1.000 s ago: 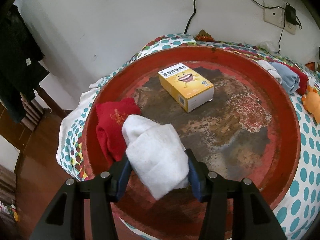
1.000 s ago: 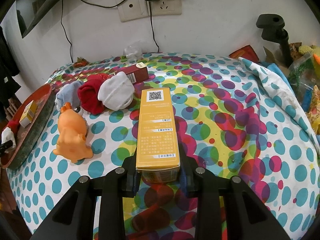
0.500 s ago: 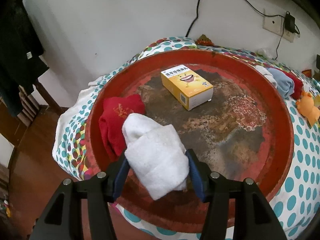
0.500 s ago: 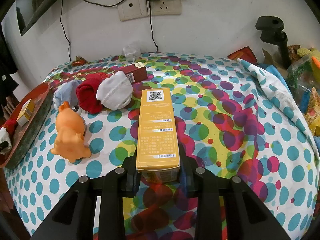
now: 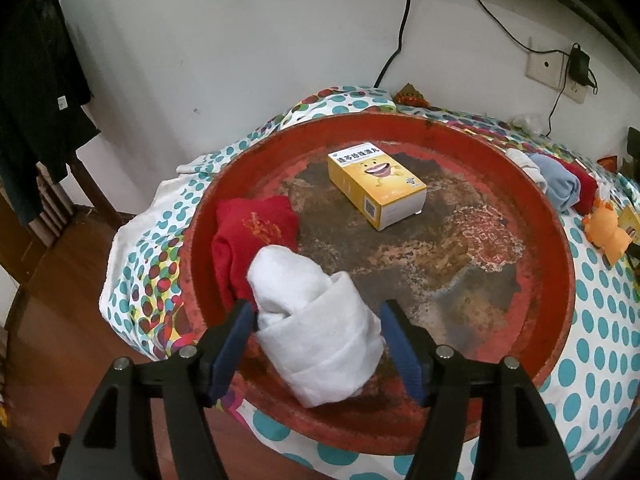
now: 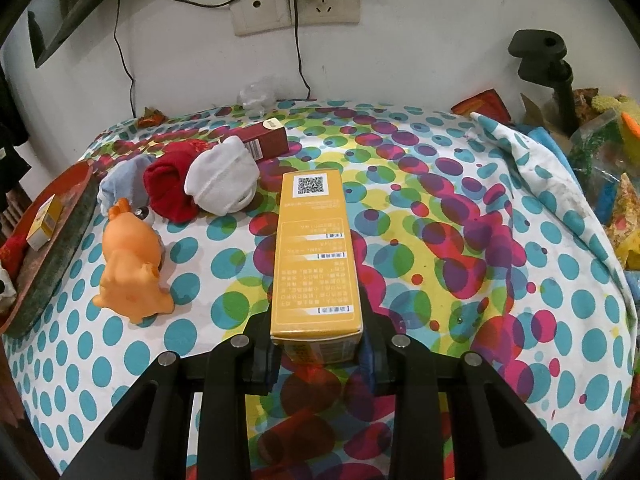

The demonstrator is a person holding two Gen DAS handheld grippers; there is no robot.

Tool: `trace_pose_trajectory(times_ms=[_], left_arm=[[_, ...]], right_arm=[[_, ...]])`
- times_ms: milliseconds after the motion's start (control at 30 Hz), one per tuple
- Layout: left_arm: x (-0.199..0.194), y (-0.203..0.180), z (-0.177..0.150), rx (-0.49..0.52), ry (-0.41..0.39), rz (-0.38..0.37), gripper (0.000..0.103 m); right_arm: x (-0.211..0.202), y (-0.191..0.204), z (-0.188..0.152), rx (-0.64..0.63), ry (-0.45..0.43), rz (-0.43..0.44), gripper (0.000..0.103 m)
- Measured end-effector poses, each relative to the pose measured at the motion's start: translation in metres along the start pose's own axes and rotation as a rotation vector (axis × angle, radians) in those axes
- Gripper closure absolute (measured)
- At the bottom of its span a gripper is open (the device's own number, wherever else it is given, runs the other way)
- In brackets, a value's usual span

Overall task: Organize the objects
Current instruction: 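Open the left tool to release the white cloth and withdraw, then carry the tall yellow box onto the red tray and open the right tool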

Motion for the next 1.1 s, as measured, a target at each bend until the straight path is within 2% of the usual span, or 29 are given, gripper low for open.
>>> trace_pose_trajectory(times_ms=[100, 300, 533, 700, 900, 1000, 1100], left_arm=[[-0.004, 0.000, -0.001, -0.010, -0.007, -0.004, 0.035], [-0.025, -0.011, -0.006, 0.019, -0.077, 0.036, 0.035], [-0.044, -0.025, -0.017, 0.041, -0.108, 0.015, 0.035], [-0.056, -0.028, -0.021, 0.042, -0.155, 0.019, 0.034], [-0.058, -0.021, -0.033, 0.017, -0.144, 0.015, 0.034], [-0.061, -0.013, -0.039, 0.013, -0.148, 0.041, 0.034], [-0.064, -0.004, -0.041, -0.002, -0.159, 0.033, 0.034]], right_arm=[[-0.003, 0.000, -0.001, -0.007, -0.009, -0.005, 0.075], [-0.011, 0.010, 0.001, -0.036, -0.056, -0.020, 0.075], [-0.017, 0.020, 0.003, -0.069, -0.094, -0.044, 0.075], [-0.027, 0.027, 0.004, -0.037, -0.102, -0.036, 0.075], [-0.043, 0.073, 0.010, -0.124, -0.123, 0.008, 0.075], [-0.045, 0.107, 0.012, -0.158, -0.126, 0.062, 0.075], [-0.044, 0.149, 0.012, -0.205, -0.112, 0.130, 0.075]])
Point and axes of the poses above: each gripper's, at about its wrist camera, not at the fingertips, and x roughly the way its jaws point, y to its left, z to its top, the point moved 4 cm from there along x, roughly the way its jaws point, and after that the axes turned 8 degrees about z, right-handed, at the moved point
